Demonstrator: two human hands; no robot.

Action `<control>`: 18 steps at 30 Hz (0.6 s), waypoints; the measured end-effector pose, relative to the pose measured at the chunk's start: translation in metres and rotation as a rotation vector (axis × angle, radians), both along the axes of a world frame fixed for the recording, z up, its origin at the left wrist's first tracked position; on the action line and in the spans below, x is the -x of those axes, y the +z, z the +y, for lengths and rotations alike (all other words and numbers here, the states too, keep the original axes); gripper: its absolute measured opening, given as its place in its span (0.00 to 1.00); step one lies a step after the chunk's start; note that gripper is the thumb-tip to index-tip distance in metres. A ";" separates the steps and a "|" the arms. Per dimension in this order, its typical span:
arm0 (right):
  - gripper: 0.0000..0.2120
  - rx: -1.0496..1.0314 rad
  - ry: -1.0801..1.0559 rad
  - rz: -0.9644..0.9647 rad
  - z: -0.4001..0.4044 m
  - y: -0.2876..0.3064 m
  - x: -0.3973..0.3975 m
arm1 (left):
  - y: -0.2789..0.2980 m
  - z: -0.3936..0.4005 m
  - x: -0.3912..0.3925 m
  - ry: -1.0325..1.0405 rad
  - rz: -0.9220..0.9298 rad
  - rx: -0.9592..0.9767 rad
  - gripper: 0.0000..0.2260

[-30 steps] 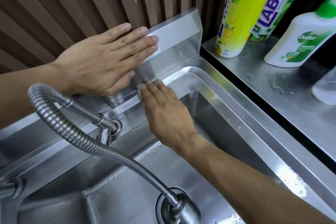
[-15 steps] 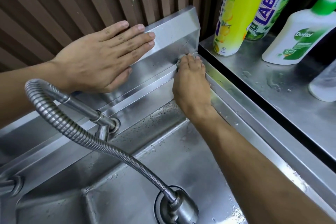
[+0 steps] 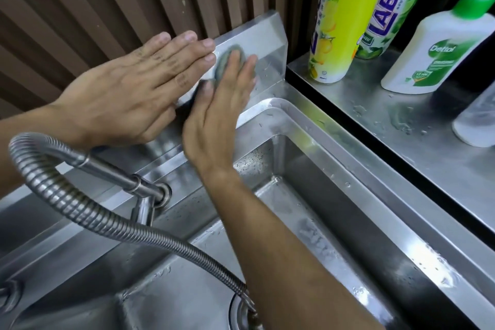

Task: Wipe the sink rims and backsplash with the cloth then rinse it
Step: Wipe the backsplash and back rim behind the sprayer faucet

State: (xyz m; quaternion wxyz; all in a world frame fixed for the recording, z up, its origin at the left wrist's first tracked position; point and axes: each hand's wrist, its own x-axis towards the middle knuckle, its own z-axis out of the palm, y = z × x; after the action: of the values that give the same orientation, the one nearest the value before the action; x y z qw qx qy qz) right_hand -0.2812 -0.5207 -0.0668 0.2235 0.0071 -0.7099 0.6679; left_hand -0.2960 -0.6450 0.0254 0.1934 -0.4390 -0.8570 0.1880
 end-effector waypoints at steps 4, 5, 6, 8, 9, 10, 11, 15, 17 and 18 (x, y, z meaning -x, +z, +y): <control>0.26 0.067 -0.195 -0.018 0.025 0.007 0.038 | -0.001 0.001 0.001 0.006 -0.015 0.055 0.32; 0.26 0.075 -0.213 -0.044 0.033 0.009 0.045 | -0.001 0.002 0.002 0.006 -0.024 0.080 0.32; 0.26 0.071 -0.216 -0.069 0.042 0.011 0.051 | -0.001 0.002 0.002 0.006 -0.029 0.102 0.31; 0.25 0.070 -0.193 -0.115 0.059 0.015 0.056 | -0.002 0.003 0.003 0.015 -0.011 0.129 0.30; 0.25 0.088 -0.185 -0.122 0.065 0.017 0.054 | -0.002 0.003 0.003 0.022 0.004 0.137 0.29; 0.24 0.107 -0.187 -0.105 0.068 0.019 0.046 | -0.002 0.004 0.002 0.030 0.018 0.137 0.29; 0.24 0.109 -0.179 -0.063 0.067 0.020 0.036 | -0.002 0.004 0.001 0.037 0.032 0.128 0.29; 0.25 -0.195 0.100 0.127 0.030 0.003 -0.002 | -0.002 0.006 -0.001 0.032 0.091 0.050 0.28; 0.25 -0.328 0.134 0.165 0.025 -0.006 0.004 | -0.003 0.004 -0.001 0.018 0.104 0.044 0.29; 0.25 -0.336 0.094 0.174 0.030 -0.006 0.015 | -0.003 0.003 -0.001 0.011 0.107 0.048 0.29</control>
State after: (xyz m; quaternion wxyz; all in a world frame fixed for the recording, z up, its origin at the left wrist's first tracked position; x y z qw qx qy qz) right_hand -0.2964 -0.4907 -0.0724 0.2480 0.1351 -0.7883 0.5466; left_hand -0.2949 -0.6422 0.0224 0.2273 -0.4283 -0.8431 0.2325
